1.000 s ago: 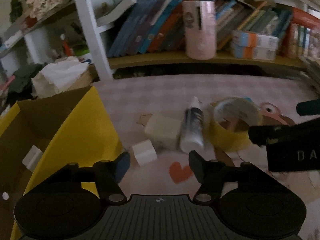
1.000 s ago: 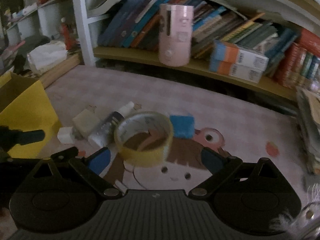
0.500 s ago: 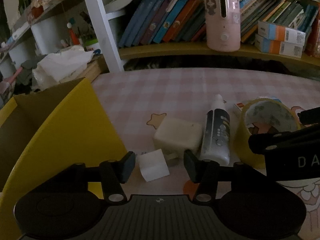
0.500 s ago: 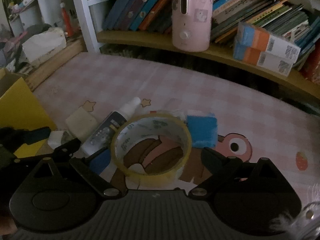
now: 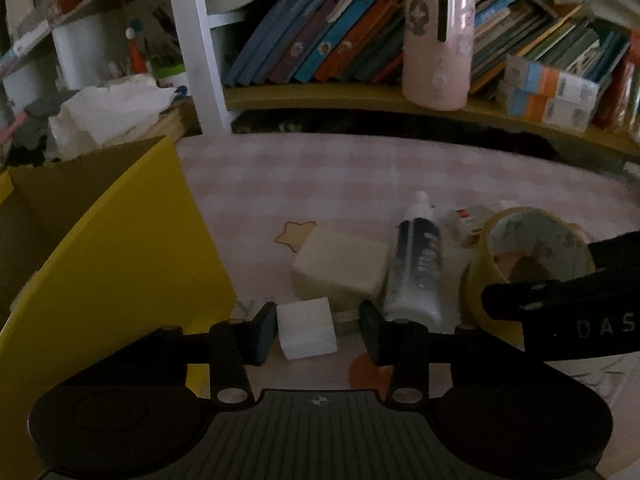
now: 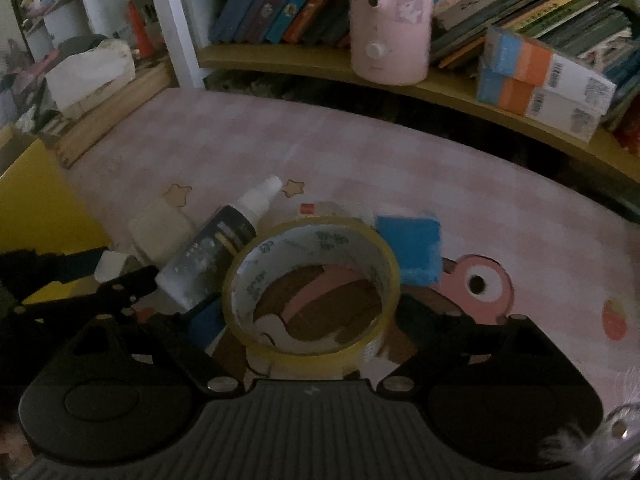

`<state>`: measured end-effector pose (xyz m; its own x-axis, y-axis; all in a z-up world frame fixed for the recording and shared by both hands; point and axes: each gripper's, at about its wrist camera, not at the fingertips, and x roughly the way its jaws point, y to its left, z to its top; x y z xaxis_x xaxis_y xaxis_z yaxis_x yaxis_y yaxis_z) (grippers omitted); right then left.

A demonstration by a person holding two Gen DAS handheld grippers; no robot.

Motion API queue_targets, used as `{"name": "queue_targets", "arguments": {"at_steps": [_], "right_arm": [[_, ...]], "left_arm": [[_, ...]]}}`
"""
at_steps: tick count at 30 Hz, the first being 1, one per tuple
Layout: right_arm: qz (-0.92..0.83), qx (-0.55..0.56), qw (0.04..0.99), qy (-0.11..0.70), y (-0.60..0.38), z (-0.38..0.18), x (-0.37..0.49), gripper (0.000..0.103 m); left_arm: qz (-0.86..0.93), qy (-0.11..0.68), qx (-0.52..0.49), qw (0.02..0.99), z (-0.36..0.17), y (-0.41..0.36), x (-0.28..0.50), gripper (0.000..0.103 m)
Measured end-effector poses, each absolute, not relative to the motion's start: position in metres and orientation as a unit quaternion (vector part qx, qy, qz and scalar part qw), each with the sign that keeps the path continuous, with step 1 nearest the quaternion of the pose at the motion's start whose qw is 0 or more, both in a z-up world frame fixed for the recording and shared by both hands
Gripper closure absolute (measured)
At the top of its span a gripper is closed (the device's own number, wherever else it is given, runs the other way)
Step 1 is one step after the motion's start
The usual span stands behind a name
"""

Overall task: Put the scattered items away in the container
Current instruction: 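Close the left gripper on the white cube while the right gripper closes on the tape roll, then lift and carry the cube with the left gripper while the right gripper carries the tape toward the box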

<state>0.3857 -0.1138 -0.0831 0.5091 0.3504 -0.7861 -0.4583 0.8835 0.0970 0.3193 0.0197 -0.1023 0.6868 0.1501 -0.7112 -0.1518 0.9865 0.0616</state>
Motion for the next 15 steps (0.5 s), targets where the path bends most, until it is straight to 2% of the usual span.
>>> {"name": "queue_targets", "arguments": {"at_steps": [15], "right_arm": [[0.21, -0.022, 0.878, 0.43, -0.148, -0.054, 0.323, 0.013]], "left_arm": [[0.003, 0.354, 0.001, 0.935, -0.051, 0.0, 0.258, 0.061]]}}
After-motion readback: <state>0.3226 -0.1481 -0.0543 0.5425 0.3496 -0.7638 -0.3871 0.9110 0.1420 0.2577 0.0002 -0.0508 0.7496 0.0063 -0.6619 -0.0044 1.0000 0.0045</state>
